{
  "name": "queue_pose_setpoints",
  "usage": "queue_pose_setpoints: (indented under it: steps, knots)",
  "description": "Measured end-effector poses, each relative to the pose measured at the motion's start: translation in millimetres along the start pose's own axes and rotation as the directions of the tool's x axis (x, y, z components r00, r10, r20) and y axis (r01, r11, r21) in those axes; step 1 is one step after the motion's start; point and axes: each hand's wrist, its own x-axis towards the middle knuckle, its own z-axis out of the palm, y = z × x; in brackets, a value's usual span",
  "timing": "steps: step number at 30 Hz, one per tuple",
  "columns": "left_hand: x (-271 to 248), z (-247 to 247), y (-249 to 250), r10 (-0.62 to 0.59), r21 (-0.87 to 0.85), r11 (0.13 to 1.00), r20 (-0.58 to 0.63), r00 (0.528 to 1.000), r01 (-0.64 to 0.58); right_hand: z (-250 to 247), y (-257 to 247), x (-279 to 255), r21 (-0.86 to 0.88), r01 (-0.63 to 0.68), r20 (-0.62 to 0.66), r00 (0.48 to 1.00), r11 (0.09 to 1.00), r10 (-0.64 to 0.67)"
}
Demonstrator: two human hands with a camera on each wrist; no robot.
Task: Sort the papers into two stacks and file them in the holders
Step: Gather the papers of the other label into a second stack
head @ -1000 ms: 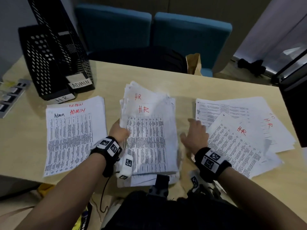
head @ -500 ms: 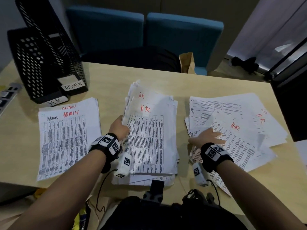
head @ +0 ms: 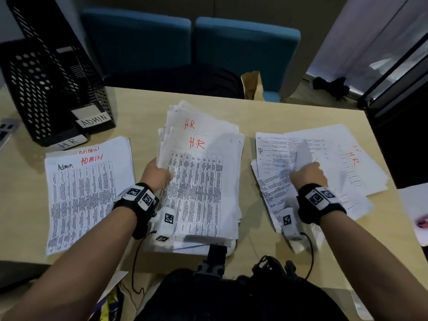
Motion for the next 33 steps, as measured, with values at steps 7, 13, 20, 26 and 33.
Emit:
queue_pose_setpoints:
  steps: [7, 13, 20, 26, 33]
  knots:
    - [1.0, 5.3, 6.9, 0.04, 0.044, 0.998, 0.027, 0.999, -0.042, -30.8, -15.0, 15.3, -0.257, 0.045, -0.091, 0.993, 0.965, -0.071]
    - [4.1, 12.5, 5.6, 0.026, 0.103, 0.994, 0.029, 0.999, -0.029, -4.6, -15.7, 19.9, -0.168, 0.047, 0.077, 0.996, 0.985, -0.035]
    - [6.0, 18.0, 4.0, 0.026, 0.19, 0.981, 0.048, 0.999, -0.035, 10.4, -31.1, -3.3, -0.184, 0.092, 0.126, 0.99, 0.979, -0.07]
    - [11.8, 23.7, 0.4, -0.004, 0.185, 0.983, 0.079, 0.997, -0.011, -2.6, -40.1, -11.6, -0.584, 0.463, 0.454, 0.867, 0.667, -0.204]
    - [17.8, 22.9, -2.6, -0.035, 0.162, 0.987, 0.107, 0.994, 0.018, -8.8, -51.7, -10.7, -0.617, 0.43, 0.471, 0.872, 0.659, -0.129]
